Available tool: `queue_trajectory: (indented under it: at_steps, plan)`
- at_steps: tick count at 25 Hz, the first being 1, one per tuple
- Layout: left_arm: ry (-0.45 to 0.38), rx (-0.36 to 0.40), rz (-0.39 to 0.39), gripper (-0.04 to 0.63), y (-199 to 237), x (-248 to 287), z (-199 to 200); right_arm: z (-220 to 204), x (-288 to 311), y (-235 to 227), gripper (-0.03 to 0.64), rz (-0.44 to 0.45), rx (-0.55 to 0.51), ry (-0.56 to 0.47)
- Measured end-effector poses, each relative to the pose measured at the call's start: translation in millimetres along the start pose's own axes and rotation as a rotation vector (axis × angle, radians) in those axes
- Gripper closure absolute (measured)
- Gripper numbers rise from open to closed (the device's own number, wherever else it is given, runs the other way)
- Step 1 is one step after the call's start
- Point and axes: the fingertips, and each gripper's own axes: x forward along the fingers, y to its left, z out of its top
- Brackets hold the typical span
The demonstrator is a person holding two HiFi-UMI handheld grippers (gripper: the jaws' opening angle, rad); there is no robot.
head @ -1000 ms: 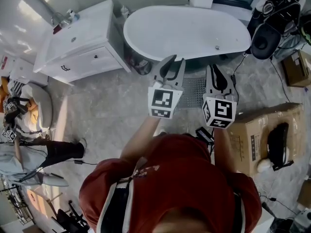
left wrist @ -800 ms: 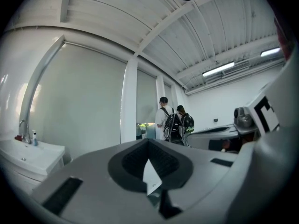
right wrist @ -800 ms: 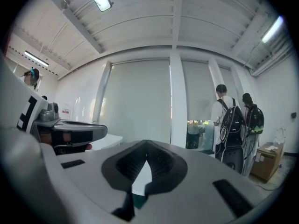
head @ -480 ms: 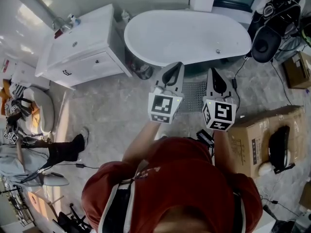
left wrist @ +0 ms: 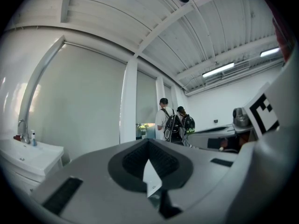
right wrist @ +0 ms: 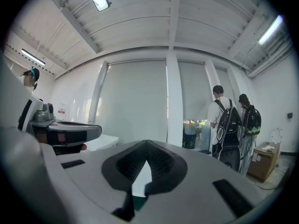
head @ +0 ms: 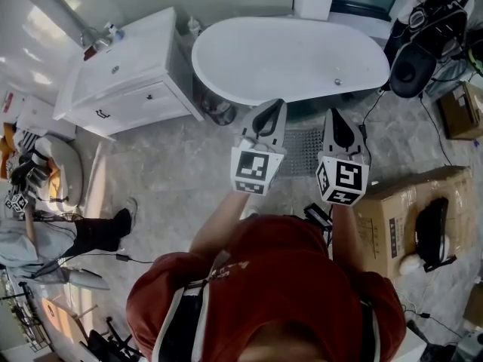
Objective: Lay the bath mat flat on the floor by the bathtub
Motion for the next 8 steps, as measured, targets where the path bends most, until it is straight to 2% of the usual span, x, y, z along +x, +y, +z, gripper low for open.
queue_trajectory:
  at_steps: [8]
  plan:
    - [0.008, -0.008, -0.001, 0.581, 0.2, -4.0, -4.5, -0.9, -2.8, 1.8, 0.606, -0.006, -0.004, 0.004]
